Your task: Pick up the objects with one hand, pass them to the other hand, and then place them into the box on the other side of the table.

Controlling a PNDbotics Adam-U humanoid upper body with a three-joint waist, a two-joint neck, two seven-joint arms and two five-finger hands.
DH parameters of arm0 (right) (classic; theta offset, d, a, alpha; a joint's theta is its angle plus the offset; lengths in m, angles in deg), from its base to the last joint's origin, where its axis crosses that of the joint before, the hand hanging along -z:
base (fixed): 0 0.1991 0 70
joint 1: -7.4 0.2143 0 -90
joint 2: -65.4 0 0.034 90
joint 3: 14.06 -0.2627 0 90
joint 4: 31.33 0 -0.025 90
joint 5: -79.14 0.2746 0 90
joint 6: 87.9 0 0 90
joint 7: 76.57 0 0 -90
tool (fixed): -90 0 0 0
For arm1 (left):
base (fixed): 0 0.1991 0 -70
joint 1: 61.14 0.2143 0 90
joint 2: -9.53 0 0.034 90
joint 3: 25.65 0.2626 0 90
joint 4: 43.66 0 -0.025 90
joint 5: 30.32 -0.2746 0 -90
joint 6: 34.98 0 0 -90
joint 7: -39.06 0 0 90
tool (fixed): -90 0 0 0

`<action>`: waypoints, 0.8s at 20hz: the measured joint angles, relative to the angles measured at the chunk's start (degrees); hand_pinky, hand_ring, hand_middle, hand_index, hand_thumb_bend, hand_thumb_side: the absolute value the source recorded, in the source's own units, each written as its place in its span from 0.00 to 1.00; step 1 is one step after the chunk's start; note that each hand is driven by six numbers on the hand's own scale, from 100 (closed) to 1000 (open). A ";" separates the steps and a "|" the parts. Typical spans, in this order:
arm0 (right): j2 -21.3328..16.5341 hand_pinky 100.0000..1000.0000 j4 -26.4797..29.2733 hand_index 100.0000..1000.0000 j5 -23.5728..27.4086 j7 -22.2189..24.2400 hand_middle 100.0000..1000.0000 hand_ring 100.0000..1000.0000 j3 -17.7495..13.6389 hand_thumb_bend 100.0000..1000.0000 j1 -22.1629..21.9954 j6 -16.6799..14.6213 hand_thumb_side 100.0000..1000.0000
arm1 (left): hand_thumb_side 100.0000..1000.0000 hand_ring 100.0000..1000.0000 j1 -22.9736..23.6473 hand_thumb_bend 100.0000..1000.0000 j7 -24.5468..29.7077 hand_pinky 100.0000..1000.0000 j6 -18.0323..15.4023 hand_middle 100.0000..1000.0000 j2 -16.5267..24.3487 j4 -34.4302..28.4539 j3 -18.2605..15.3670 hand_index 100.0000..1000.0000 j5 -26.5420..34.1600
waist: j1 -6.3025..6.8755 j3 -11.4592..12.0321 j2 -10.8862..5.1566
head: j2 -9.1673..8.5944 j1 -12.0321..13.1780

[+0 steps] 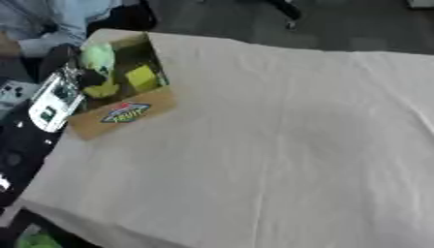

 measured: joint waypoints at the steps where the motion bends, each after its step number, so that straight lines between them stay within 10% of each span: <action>1: 0.00 0.64 0.00 0.69 0.00 -0.12 0.62 0.61 -0.17 0.27 -0.01 -0.04 0.21 | 0.92 0.74 0.01 0.40 -0.20 0.63 -0.17 0.70 0.00 -0.20 -0.13 0.81 -0.37 | 0.00 0.03 0.00 | 0.00 -0.18; 16: -0.05 0.64 0.66 0.70 -0.71 -5.39 0.66 0.64 -4.87 0.23 -2.77 -0.47 0.22 | 0.89 0.71 6.12 0.09 -15.73 0.47 -6.51 0.65 0.06 -17.01 -5.54 0.78 14.47 | -0.53 0.57 -1.10 | 1.57 -5.56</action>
